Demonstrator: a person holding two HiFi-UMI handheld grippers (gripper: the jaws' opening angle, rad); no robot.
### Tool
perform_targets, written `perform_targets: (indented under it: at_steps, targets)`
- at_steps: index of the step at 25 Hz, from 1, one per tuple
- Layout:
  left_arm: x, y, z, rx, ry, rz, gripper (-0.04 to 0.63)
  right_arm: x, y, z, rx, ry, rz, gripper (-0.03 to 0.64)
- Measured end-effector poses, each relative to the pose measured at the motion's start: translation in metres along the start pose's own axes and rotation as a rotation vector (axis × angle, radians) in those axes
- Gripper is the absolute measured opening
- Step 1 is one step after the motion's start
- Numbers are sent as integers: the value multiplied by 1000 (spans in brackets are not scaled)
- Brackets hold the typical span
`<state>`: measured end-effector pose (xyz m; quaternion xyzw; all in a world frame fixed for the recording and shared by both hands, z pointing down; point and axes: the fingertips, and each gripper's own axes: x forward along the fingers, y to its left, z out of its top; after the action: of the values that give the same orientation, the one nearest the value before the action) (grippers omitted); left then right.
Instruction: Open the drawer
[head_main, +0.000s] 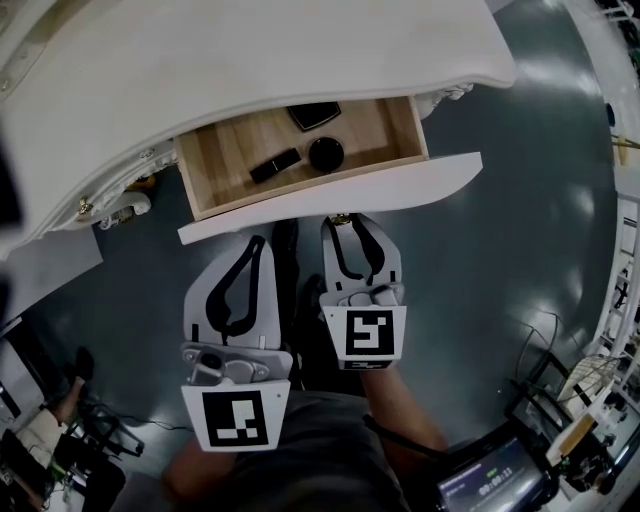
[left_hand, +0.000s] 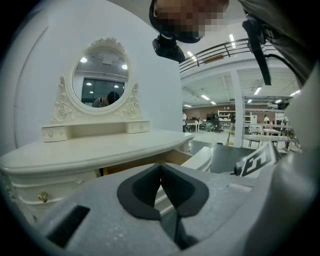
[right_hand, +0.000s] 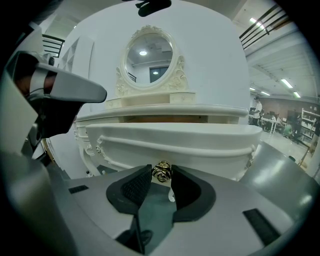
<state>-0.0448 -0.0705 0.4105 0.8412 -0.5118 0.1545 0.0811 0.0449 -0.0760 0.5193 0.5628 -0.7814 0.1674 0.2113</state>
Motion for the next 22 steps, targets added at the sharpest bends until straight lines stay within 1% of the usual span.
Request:
perform_targets:
  at_steps: [13, 17, 22]
  targets:
    - [3, -6, 6, 12, 4, 5, 15, -3, 0, -6, 5, 6, 17, 126]
    - [4, -7, 8, 8, -2, 9, 15, -2, 1, -1, 1, 2, 23, 126]
    - [-1, -12, 7, 10, -7, 3, 15, -8, 3, -7, 0, 3, 20, 126]
